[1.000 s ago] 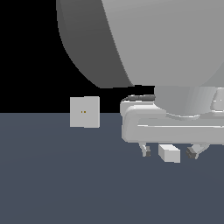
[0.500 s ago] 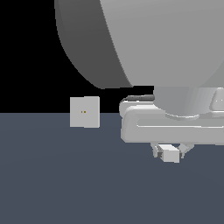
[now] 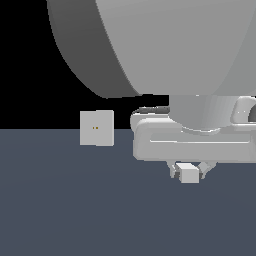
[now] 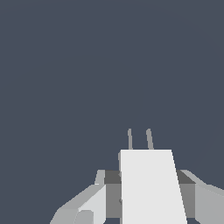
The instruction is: Plug the charger into the wall socket.
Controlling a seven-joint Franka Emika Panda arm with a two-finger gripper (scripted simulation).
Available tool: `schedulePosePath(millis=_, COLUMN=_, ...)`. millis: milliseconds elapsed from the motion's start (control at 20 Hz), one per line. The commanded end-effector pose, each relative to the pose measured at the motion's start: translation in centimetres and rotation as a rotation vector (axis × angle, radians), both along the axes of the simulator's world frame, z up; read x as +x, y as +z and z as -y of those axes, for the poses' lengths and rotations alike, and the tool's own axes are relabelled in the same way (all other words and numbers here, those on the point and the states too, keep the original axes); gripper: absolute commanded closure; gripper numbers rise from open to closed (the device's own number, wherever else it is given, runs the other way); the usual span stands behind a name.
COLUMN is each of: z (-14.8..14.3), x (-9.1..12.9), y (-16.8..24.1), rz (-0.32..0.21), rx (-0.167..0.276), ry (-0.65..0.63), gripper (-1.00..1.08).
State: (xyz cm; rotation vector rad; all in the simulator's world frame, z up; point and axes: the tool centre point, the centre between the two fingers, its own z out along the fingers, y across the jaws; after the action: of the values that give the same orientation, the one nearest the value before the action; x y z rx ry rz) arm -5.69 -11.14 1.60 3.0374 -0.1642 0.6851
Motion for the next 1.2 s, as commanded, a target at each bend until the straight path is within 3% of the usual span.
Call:
schedulePosePath(millis=0, z=-0.8, x=0.1, y=0.3, rz=0.001, rx=0.0, ry=-0.003, gripper=1.08)
schedulePosePath(millis=1150, z=-11.8, x=2.4, y=4.6, rz=0.006, rx=0.005, ry=-0.063, gripper=1.08)
